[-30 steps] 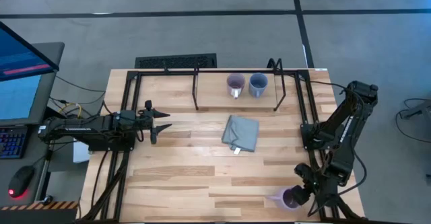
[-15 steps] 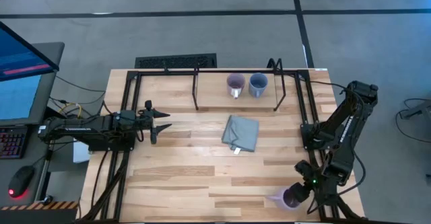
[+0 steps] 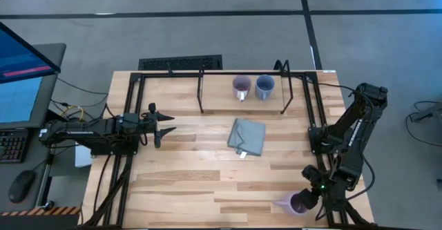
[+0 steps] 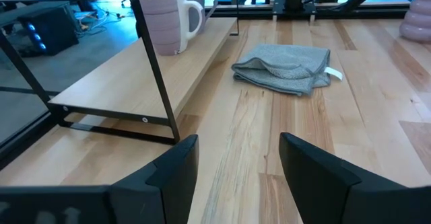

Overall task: Stack small to large cups/mugs on shelf
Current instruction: Put the purple mug on the shelf

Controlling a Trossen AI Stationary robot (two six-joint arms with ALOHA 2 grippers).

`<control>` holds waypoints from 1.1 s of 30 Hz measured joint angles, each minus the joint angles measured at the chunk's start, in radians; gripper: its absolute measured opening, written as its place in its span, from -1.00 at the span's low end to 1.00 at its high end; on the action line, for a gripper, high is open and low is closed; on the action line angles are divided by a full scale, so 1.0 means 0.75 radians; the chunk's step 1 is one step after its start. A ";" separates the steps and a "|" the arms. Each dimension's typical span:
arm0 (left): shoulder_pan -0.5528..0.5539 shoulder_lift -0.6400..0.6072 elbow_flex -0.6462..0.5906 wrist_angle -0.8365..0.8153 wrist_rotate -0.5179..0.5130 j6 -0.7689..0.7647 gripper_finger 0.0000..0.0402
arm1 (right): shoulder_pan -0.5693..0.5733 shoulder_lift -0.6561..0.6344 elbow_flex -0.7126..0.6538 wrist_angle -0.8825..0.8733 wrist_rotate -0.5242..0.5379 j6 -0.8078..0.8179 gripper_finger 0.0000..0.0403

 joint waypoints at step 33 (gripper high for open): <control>0.001 0.000 0.000 -0.001 0.000 -0.007 -0.01 | -0.114 0.010 -0.006 -0.069 -0.140 0.174 0.01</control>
